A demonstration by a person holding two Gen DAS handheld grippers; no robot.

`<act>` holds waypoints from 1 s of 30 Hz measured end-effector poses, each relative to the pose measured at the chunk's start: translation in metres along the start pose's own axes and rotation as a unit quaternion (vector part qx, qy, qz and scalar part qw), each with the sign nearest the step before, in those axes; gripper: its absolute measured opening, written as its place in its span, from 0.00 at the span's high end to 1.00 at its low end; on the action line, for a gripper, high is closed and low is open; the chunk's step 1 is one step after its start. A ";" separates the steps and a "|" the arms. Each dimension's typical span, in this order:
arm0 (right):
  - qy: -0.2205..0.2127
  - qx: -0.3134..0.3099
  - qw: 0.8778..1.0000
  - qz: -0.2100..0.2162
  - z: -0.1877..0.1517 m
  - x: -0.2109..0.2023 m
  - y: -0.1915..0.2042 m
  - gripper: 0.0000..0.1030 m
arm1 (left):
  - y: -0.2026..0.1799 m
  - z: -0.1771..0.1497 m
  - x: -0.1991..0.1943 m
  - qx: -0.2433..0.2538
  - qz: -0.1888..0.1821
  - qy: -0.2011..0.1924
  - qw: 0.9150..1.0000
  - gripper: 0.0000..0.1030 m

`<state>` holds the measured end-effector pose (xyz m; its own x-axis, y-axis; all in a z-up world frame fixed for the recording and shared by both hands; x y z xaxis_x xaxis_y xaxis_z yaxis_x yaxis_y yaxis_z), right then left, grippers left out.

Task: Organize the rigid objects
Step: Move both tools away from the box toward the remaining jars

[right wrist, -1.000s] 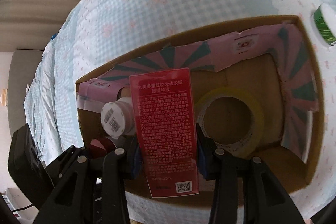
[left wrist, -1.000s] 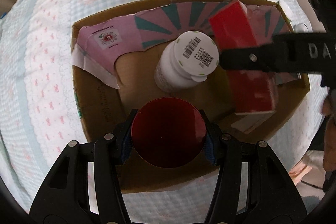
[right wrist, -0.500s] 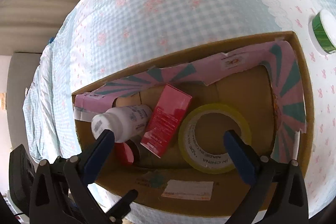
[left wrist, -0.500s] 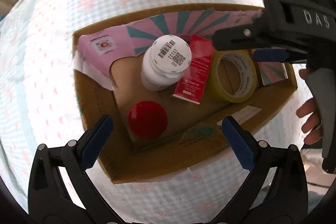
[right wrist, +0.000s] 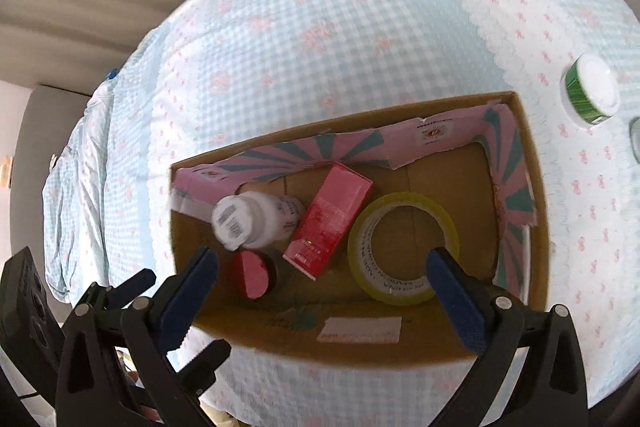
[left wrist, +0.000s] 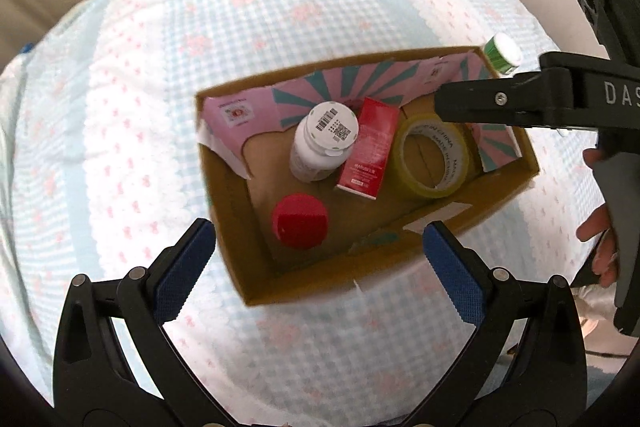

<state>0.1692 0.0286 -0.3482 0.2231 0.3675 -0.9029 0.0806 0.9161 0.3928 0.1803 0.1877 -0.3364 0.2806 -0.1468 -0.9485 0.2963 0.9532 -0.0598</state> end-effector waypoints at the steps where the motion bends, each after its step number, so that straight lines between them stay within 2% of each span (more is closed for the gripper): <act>1: -0.005 -0.002 1.000 0.000 -0.004 -0.007 0.002 0.00 | 0.000 -0.002 -0.009 0.001 0.003 -0.006 1.000 0.00; 8: -0.038 -0.018 0.999 -0.003 -0.028 -0.060 0.026 0.00 | -0.011 -0.010 -0.064 0.016 0.028 -0.050 0.998 0.00; 14: -0.080 -0.018 0.996 -0.028 -0.050 -0.124 0.019 0.00 | -0.030 -0.005 -0.101 0.009 0.024 -0.075 0.997 0.00; 18: -0.115 -0.013 0.991 -0.061 -0.067 -0.174 0.000 0.00 | -0.056 -0.004 -0.115 0.020 0.033 -0.099 0.994 0.00; 23: -0.152 -0.002 0.983 -0.106 -0.088 -0.224 -0.042 0.00 | -0.095 0.005 -0.128 0.027 0.016 -0.120 0.992 0.00; 30: -0.186 0.026 0.973 -0.135 -0.106 -0.267 -0.116 0.00 | -0.169 0.032 -0.140 0.047 0.037 -0.157 0.986 0.00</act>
<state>-0.0028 -0.1586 -0.1707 0.5217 0.0228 -0.8528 0.2323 0.9581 0.1677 0.1200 0.0389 -0.1839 0.5688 -0.1661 -0.8055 0.3430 0.9381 0.0488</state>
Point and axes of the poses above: each gripper's, at about its wrist camera, not at the fingertips, and x roughly the way its jaws point, y to its left, z to its top, the point moved 3 cm from there along x, roughly the way its jaws point
